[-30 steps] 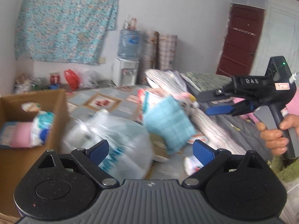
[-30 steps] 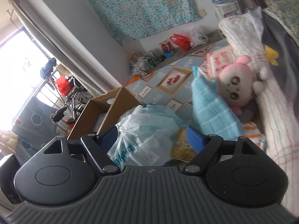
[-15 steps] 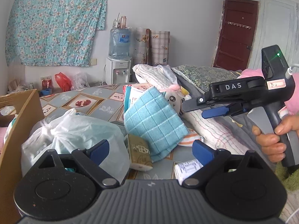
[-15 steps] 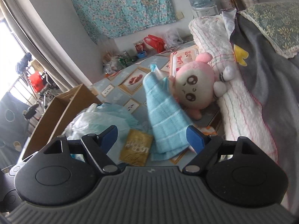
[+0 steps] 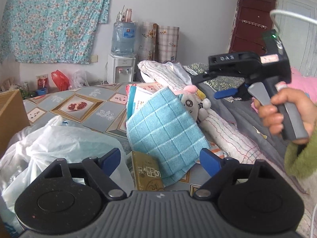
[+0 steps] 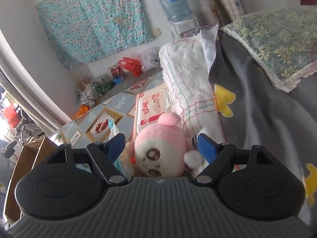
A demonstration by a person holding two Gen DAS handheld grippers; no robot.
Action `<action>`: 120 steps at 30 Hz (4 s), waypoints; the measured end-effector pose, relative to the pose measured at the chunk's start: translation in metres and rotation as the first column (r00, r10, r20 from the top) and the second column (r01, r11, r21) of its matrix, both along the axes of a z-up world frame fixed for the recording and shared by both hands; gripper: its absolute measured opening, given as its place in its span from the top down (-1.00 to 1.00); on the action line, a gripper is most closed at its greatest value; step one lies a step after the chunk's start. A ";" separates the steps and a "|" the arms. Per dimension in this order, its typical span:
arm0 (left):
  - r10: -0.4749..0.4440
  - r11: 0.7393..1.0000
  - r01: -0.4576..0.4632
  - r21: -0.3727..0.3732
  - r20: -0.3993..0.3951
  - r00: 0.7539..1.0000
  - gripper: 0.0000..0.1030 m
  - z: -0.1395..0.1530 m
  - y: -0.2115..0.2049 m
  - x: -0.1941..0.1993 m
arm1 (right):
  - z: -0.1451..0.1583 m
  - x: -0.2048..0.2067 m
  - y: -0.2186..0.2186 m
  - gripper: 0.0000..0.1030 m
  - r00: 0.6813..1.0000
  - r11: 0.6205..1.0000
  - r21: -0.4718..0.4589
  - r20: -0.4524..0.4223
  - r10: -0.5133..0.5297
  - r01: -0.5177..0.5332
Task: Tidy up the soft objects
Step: 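Close the right gripper on the pink plush toy and lift it, then carry the plush toy in the right gripper over the cardboard box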
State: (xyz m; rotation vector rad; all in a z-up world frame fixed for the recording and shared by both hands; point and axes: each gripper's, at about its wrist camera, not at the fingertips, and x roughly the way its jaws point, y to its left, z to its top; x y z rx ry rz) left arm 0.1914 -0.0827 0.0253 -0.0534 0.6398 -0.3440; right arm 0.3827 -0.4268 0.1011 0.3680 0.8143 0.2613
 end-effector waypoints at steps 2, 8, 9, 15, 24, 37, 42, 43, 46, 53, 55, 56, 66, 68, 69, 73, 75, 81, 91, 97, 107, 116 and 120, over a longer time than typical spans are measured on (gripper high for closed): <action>-0.006 1.000 0.006 -0.002 -0.013 1.000 -0.70 -0.005 0.000 0.004 | -0.006 0.015 0.007 -0.56 1.000 1.000 -0.022 -0.018 0.019 -0.019; -0.015 1.000 0.015 0.000 -0.034 0.999 -0.70 -0.013 0.002 0.009 | -0.025 0.049 0.042 -0.55 0.987 0.977 -0.163 -0.100 0.124 -0.139; -0.015 1.000 0.015 -0.003 -0.039 0.999 -0.70 -0.013 0.003 0.010 | -0.028 0.053 0.047 -0.55 0.986 0.972 -0.186 -0.109 0.123 -0.142; -0.013 0.999 0.011 -0.030 -0.054 0.998 -0.70 -0.012 0.009 0.010 | -0.034 0.054 0.058 -0.32 0.986 0.969 -0.198 -0.105 0.127 -0.146; -0.012 1.000 0.012 -0.029 -0.026 1.000 -0.70 0.000 0.012 -0.006 | -0.001 0.018 0.017 -0.27 0.998 0.992 -0.114 0.052 -0.039 0.045; -0.102 0.988 0.098 -0.117 -0.026 0.994 -0.73 0.022 0.024 -0.065 | 0.056 -0.131 -0.002 -0.28 0.987 0.974 0.209 0.147 0.062 -0.092; -0.140 0.980 0.125 -0.154 -0.090 0.986 -0.74 0.010 0.037 -0.096 | 0.017 -0.173 0.031 -0.29 0.985 0.911 0.376 0.033 0.172 -0.172; -0.137 0.981 0.119 -0.156 -0.108 0.985 -0.74 0.005 0.041 -0.101 | 0.005 -0.178 0.040 -0.29 0.981 0.894 0.411 0.004 0.195 -0.179; -0.102 0.987 0.080 -0.142 -0.153 0.983 -0.74 -0.009 0.054 -0.116 | -0.030 -0.191 0.065 -0.29 0.967 0.849 0.498 -0.073 0.246 -0.178; 0.026 0.992 -0.052 -0.119 -0.213 0.977 -0.74 -0.031 0.087 -0.126 | -0.096 -0.199 0.110 -0.32 0.925 0.793 0.603 -0.244 0.290 -0.090; 0.045 0.991 -0.070 -0.114 -0.210 0.977 -0.74 -0.032 0.089 -0.122 | -0.105 -0.197 0.116 -0.35 0.918 0.800 0.595 -0.275 0.286 -0.071; 0.051 0.991 -0.075 -0.110 -0.206 0.977 -0.74 -0.033 0.089 -0.120 | -0.109 -0.195 0.118 -0.36 0.915 0.806 0.588 -0.289 0.280 -0.061; 0.044 0.993 -0.067 -0.097 -0.220 0.975 -0.67 -0.051 0.086 -0.108 | -0.077 -0.192 0.104 -0.36 0.945 0.883 0.458 -0.233 0.229 -0.102; 0.041 0.992 -0.068 -0.110 -0.227 0.973 -0.67 -0.052 0.089 -0.108 | -0.060 -0.192 0.107 -0.36 0.957 0.912 0.385 -0.180 0.226 -0.143; 0.039 0.991 -0.067 -0.117 -0.229 0.973 -0.67 -0.052 0.090 -0.107 | -0.052 -0.192 0.107 -0.36 0.960 0.919 0.355 -0.148 0.235 -0.170; 0.027 0.989 -0.061 -0.138 -0.236 0.971 -0.67 -0.056 0.090 -0.104 | -0.029 -0.179 0.132 -0.36 0.936 0.913 0.249 -0.062 0.347 -0.322; 0.019 0.989 -0.052 -0.139 -0.226 0.974 -0.68 -0.057 0.088 -0.104 | -0.023 -0.174 0.153 -0.35 0.902 0.890 0.189 -0.042 0.430 -0.415; -0.002 0.990 -0.028 -0.139 -0.207 0.978 -0.68 -0.060 0.083 -0.099 | -0.024 -0.163 0.213 -0.18 0.780 0.781 -0.013 -0.066 0.622 -0.624; -0.012 0.981 -0.032 -0.194 -0.223 0.975 -0.67 -0.062 0.097 -0.096 | -0.035 -0.158 0.245 0.31 0.733 0.714 -0.169 -0.117 0.670 -0.679; -0.061 0.963 -0.015 -0.270 -0.271 0.961 -0.69 -0.065 0.098 -0.087 | -0.038 -0.148 0.229 0.65 0.783 0.784 -0.049 -0.117 0.611 -0.619; -0.015 0.986 -0.021 -0.167 -0.209 0.978 -0.42 -0.062 0.076 -0.091 | -0.033 -0.157 0.207 0.71 0.820 0.822 0.018 -0.063 0.569 -0.569; -0.008 0.992 -0.006 -0.129 -0.108 0.994 -0.39 -0.027 0.071 -0.119 | -0.001 -0.182 0.191 0.72 0.830 0.828 0.058 0.030 0.556 -0.557; 0.031 0.992 -0.038 -0.121 -0.058 0.998 -0.39 -0.001 0.081 -0.132 | 0.027 -0.193 0.200 0.72 0.805 0.805 0.058 0.107 0.583 -0.590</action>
